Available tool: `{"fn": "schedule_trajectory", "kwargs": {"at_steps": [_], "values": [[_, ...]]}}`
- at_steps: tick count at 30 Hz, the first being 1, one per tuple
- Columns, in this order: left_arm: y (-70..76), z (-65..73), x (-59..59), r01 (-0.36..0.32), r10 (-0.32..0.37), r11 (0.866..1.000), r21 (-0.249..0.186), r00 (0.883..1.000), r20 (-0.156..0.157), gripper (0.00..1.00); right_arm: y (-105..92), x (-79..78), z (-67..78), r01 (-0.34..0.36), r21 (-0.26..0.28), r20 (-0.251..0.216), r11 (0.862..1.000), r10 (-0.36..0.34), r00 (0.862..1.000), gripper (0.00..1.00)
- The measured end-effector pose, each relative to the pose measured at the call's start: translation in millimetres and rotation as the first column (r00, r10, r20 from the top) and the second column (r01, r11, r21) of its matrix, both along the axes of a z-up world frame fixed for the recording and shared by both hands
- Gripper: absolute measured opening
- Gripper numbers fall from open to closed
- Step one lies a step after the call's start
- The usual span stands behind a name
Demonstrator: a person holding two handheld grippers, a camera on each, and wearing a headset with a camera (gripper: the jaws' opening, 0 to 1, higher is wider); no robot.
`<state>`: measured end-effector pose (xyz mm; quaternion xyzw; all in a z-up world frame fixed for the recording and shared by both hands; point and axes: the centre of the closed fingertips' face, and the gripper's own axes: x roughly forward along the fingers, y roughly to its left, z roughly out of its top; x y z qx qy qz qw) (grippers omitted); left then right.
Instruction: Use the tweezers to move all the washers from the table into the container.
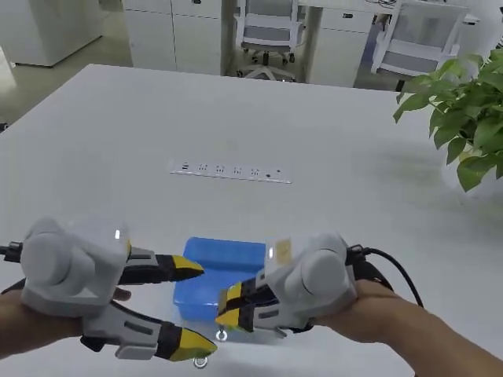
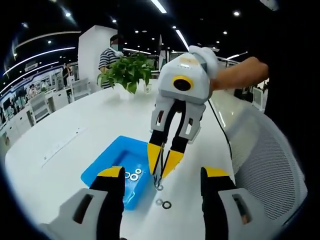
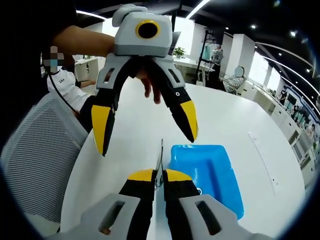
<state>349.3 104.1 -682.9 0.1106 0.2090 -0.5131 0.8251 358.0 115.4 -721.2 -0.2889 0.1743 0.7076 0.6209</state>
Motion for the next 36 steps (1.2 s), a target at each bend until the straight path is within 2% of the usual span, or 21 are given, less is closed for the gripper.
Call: {"fn": "schedule_trajectory", "kwargs": {"at_steps": [4,10,14,18,28,36], "values": [[2.7,0.8,-1.9,-0.030,0.030,0.999,-0.021,1.000,0.008,0.76,-0.8,1.4,5.9,-0.008,-0.003,0.013,1.000,0.008,1.000,0.07],[8.8,1.0,-2.6,-0.073,0.073,0.997,-0.030,0.997,0.008,0.87,-1.9,5.8,17.8,-0.006,0.003,0.009,1.000,0.006,1.000,0.07],[11.7,4.8,-1.9,-0.099,0.100,0.994,-0.049,0.995,0.018,0.93,-2.2,8.7,27.6,-0.004,0.014,0.005,1.000,0.003,1.000,0.07],[15.2,6.3,-1.0,-0.127,0.128,0.991,-0.050,0.991,0.030,0.99,-1.9,12.5,34.4,0.000,0.022,0.008,1.000,0.000,1.000,0.07],[20.2,6.5,-4.2,-0.152,0.153,0.987,-0.047,0.988,0.033,0.99,3.4,29.9,46.7,0.010,0.038,0.036,0.999,-0.012,0.999,0.07],[22.8,8.0,-5.3,-0.167,0.169,0.985,-0.049,0.985,0.038,0.99,8.0,38.7,47.1,0.008,0.035,0.054,0.999,-0.010,0.998,0.07]]}}
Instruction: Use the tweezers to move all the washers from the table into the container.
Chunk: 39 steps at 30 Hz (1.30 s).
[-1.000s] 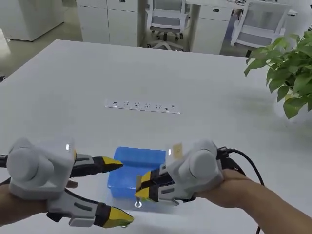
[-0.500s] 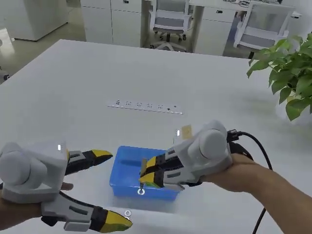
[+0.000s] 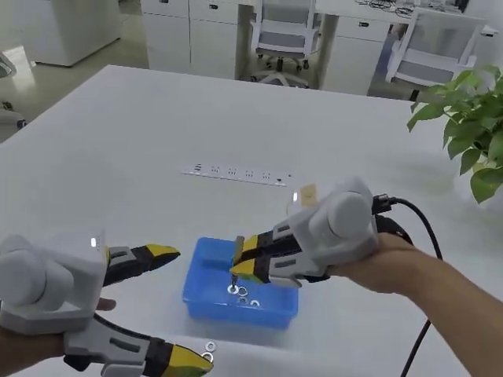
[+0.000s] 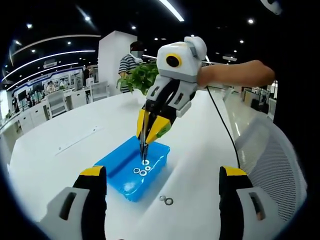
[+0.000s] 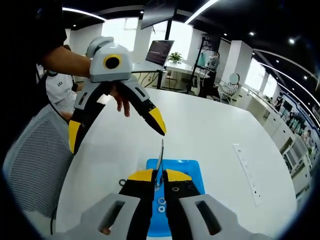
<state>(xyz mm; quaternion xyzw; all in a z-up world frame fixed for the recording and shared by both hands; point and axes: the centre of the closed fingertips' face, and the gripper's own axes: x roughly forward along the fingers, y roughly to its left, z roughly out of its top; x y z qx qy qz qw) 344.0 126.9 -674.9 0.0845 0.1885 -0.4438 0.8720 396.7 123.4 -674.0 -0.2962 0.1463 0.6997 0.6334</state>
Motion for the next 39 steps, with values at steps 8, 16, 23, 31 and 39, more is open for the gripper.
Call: {"fn": "schedule_trajectory", "kwargs": {"at_steps": [8,16,23,31,39], "values": [[3.5,-1.0,-1.1,-0.009,0.009,1.000,0.001,1.000,0.000,0.99,5.0,7.3,-1.1,0.000,0.004,0.016,1.000,0.000,1.000,0.08],[6.9,-1.3,-2.3,-0.023,0.023,1.000,-0.002,1.000,0.001,0.99,9.5,15.9,-13.5,0.001,-0.009,0.019,1.000,-0.001,1.000,0.08],[8.3,-0.5,-1.6,-0.033,0.033,0.999,-0.002,0.999,0.002,0.99,12.9,19.1,-27.5,-0.010,-0.026,0.007,1.000,0.010,1.000,0.08],[11.3,0.4,1.2,-0.039,0.039,0.999,0.001,0.999,0.004,0.98,16.5,21.0,-42.2,-0.024,-0.040,-0.005,0.999,0.023,1.000,0.08],[12.5,0.8,7.3,-0.034,0.034,0.999,0.007,0.999,-0.001,0.97,19.8,22.6,-55.2,-0.029,-0.047,-0.030,0.998,0.028,0.999,0.08]]}}
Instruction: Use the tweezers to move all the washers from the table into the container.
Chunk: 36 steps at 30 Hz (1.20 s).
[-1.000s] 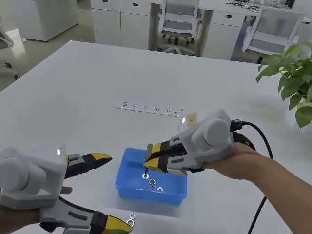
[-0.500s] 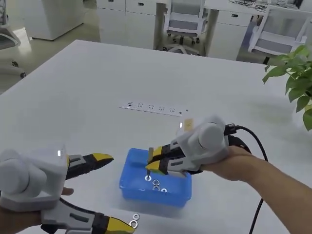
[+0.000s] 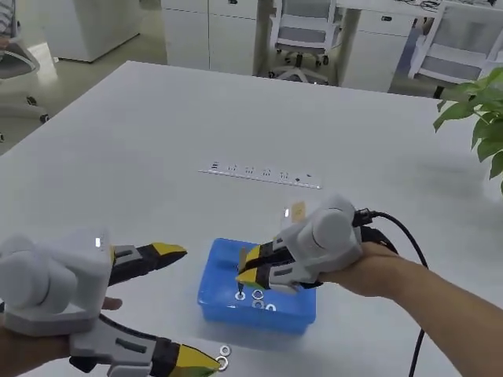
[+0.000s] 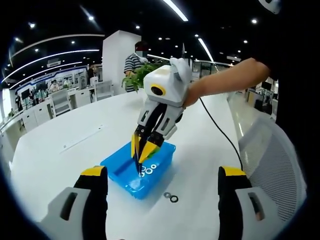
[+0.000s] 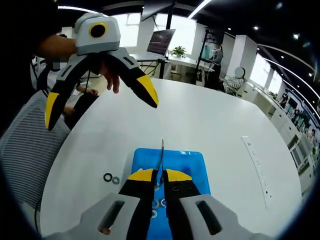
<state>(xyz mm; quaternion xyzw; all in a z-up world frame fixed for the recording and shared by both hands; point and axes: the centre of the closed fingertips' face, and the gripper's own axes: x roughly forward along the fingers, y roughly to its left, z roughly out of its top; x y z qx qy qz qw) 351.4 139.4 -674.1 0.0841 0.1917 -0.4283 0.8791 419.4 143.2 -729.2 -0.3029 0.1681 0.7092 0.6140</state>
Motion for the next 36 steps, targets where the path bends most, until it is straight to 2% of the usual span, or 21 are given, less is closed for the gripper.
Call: {"fn": "schedule_trajectory", "kwargs": {"at_steps": [5,9,16,19,29,31,36], "values": [[1.3,0.1,8.4,0.009,-0.009,1.000,0.011,1.000,0.002,0.92,1.9,0.6,-5.1,-0.002,0.000,-0.005,1.000,0.002,1.000,0.08],[-0.7,3.3,17.3,0.023,-0.023,1.000,0.020,1.000,0.012,0.84,2.7,0.1,-8.9,-0.003,0.000,-0.010,1.000,0.003,1.000,0.08],[-8.6,5.3,29.3,0.066,-0.067,0.996,0.052,0.998,0.018,0.62,3.5,-2.6,-17.4,-0.013,-0.005,-0.018,1.000,0.013,1.000,0.08],[-10.1,1.8,35.9,0.081,-0.082,0.994,0.072,0.997,0.011,0.55,4.7,-2.0,-16.9,-0.007,0.007,-0.029,1.000,0.007,1.000,0.08],[-10.7,-3.8,57.8,0.100,-0.105,0.988,0.117,0.994,0.040,0.25,5.6,-3.2,-16.9,-0.020,0.007,-0.020,1.000,0.020,1.000,0.08],[-11.3,-4.2,63.0,0.107,-0.115,0.985,0.134,0.992,0.053,0.20,5.6,-3.9,-16.6,-0.028,0.006,-0.012,1.000,0.028,1.000,0.08],[-14.6,-4.3,69.4,0.136,-0.146,0.979,0.150,0.988,0.059,0.11,4.9,-4.4,-16.4,-0.037,0.006,-0.007,0.999,0.037,0.999,0.08]]}}
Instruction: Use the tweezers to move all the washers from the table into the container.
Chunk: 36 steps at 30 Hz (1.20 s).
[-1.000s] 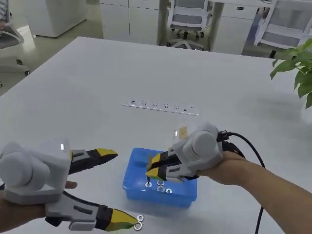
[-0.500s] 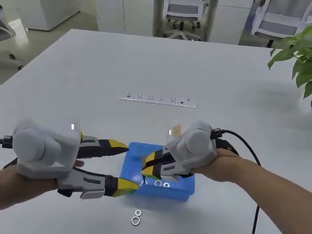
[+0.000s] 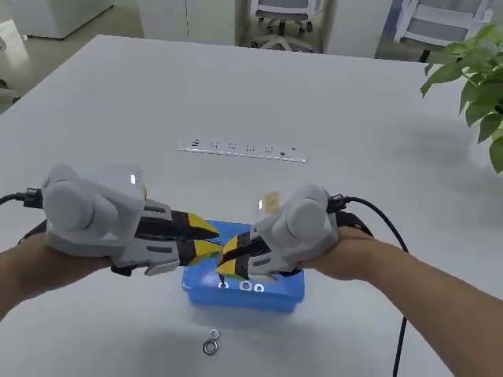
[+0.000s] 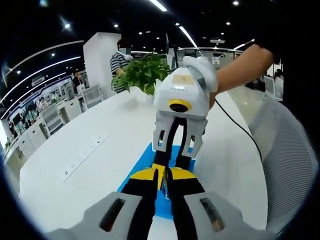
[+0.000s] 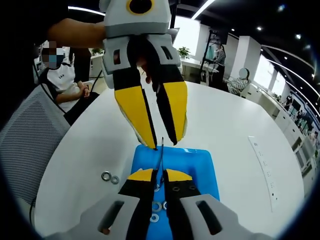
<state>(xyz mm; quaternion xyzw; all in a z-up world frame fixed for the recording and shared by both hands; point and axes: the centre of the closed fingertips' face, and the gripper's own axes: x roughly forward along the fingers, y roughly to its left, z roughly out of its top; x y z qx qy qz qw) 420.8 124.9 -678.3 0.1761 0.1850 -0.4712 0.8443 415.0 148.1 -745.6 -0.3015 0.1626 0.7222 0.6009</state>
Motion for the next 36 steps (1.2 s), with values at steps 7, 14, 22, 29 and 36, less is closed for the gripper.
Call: {"fn": "schedule_trajectory", "kwargs": {"at_steps": [7,14,22,29,36], "values": [[-7.1,-6.9,-1.5,0.052,-0.051,0.998,0.026,0.999,-0.010,0.06,-1.8,0.1,-0.4,-0.009,0.000,0.008,1.000,0.009,1.000,0.09],[-8.8,-7.1,-0.3,0.052,-0.051,0.998,0.023,0.999,-0.008,0.05,-4.5,1.4,-2.3,0.000,-0.014,0.012,1.000,0.000,1.000,0.12],[-7.4,-6.8,0.0,0.025,-0.024,1.000,0.015,0.999,-0.028,0.05,-6.9,2.2,2.2,0.095,0.001,-0.065,0.995,-0.095,0.993,0.20],[-9.0,-5.2,-1.6,0.027,-0.026,0.999,0.018,0.999,-0.035,0.05,-12.8,0.5,7.7,0.126,0.004,-0.063,0.992,-0.125,0.990,0.30],[-12.0,4.2,-2.6,0.021,-0.020,1.000,0.011,0.999,-0.033,0.05,-22.8,1.3,17.0,0.171,0.014,-0.055,0.985,-0.170,0.984,0.38]]}}
